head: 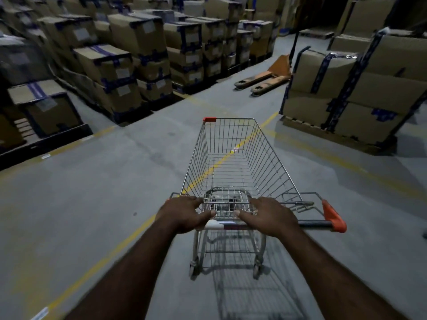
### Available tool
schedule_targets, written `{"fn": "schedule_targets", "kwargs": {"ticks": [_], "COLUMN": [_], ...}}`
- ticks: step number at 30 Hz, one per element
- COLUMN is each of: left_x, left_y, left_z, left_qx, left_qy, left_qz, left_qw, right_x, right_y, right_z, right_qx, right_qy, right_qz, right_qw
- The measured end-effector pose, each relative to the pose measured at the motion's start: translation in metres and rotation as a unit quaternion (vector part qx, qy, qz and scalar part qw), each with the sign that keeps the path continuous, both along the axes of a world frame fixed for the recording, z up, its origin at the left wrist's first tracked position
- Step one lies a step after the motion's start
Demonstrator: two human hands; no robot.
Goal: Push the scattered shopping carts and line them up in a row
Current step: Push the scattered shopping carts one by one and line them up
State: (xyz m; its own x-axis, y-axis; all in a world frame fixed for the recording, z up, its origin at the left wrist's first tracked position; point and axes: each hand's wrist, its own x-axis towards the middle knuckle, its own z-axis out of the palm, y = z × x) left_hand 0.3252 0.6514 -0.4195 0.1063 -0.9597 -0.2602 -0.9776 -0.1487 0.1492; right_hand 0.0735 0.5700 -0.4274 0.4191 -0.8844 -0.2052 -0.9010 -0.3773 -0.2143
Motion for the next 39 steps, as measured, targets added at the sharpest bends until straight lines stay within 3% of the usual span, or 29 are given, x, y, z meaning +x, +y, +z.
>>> {"fn": "schedule_targets", "kwargs": {"ticks": [9,39], "left_x": [0.004,0.009], "left_y": [-0.167,-0.74], "left_z": [-0.004,-0.001], "left_qx": [0.002,-0.034], "left_qy": [-0.018,-0.001], "left_qz": [-0.03,0.047], "left_qw": [0.999,0.998], "right_x": [0.001,0.023], "right_y": [-0.152,-0.762], "right_z": [0.002,0.004], "right_qx": [-0.003,-0.024], "right_qy": [0.007,-0.002], "right_qz": [-0.029,0.011], "right_qw": [1.0,1.0]}}
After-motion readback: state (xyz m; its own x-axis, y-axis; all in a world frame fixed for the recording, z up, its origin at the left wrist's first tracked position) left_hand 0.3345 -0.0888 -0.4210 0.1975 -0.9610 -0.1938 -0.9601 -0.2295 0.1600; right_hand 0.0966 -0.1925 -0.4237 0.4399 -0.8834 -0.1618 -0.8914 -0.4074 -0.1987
